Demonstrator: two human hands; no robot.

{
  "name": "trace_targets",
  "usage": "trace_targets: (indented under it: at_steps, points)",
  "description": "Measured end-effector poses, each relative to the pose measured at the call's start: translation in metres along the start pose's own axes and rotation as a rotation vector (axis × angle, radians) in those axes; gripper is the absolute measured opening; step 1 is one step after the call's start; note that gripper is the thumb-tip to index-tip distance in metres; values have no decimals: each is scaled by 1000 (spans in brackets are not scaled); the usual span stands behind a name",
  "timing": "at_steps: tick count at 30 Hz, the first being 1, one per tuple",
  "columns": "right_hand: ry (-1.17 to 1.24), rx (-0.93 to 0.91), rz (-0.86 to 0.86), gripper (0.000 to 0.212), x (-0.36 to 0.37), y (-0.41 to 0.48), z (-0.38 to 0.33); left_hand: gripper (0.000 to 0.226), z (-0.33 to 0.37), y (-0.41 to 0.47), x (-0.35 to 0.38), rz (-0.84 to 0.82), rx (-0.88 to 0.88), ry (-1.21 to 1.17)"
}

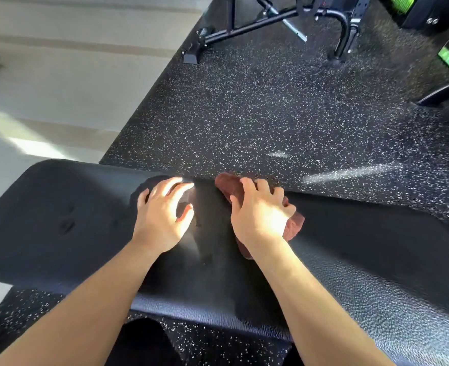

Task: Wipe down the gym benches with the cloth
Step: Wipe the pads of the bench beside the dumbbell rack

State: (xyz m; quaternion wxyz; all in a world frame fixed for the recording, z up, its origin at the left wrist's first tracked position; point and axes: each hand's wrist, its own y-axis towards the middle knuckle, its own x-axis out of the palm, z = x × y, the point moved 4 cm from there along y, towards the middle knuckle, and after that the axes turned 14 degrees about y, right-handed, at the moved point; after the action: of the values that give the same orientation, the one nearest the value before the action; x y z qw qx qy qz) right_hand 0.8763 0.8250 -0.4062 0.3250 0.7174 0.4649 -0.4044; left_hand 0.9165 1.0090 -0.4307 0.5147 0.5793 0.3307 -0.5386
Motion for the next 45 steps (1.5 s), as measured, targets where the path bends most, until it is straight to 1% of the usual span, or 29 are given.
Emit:
trace_targets:
  at_steps: [3, 5, 12, 18, 20, 23, 25, 28, 30, 33, 37, 38, 42, 45]
  points:
    - [17, -109, -17, 38, -5, -15, 15, 47, 0, 1, 1, -14, -8, 22]
    - [30, -130, -17, 39, -8, -19, 21, 48, 0, 1, 2, -25, -18, 33]
    - [-3, -71, -86, 40, 4, 16, 7, 47, 1, 1, 3, -19, -28, 38]
    - [-43, -37, -56, 38, 6, 19, 4, 45, 0, 2, 4, 4, -25, 11]
    - [-63, -24, -70, 38, 5, 19, 4, 45, 0, 2, 4, -9, -19, 0]
    - [-101, 19, -92, 39, 4, 20, 1, 42, 0, 3, 5, -69, 17, -49]
    - [-104, 51, -66, 40, 7, 18, -7, 41, -11, 7, 2, -84, 70, -63]
    - [-76, 8, -47, 40, 24, 13, -43, 42, -53, 15, -7, -70, 104, 16]
    - [-49, -22, -37, 39, 37, 5, -69, 45, -79, 15, -7, -91, 125, 27]
    - [-15, 39, -8, 40, 39, -6, -75, 48, -89, 7, -5, -125, 169, 12]
    - [-23, 292, 88, 40, 23, -12, -50, 51, -90, 4, -5, -129, 210, 5]
    - [-39, 329, 109, 39, 22, -12, -47, 51, -91, 3, -5, -129, 224, 8]
    - [-54, 335, 102, 38, 26, -10, -58, 49, -92, -3, -8, -117, 242, 2]
    - [-20, 235, 62, 40, 31, -33, -69, 48, -92, -4, -10, -112, 245, 10]
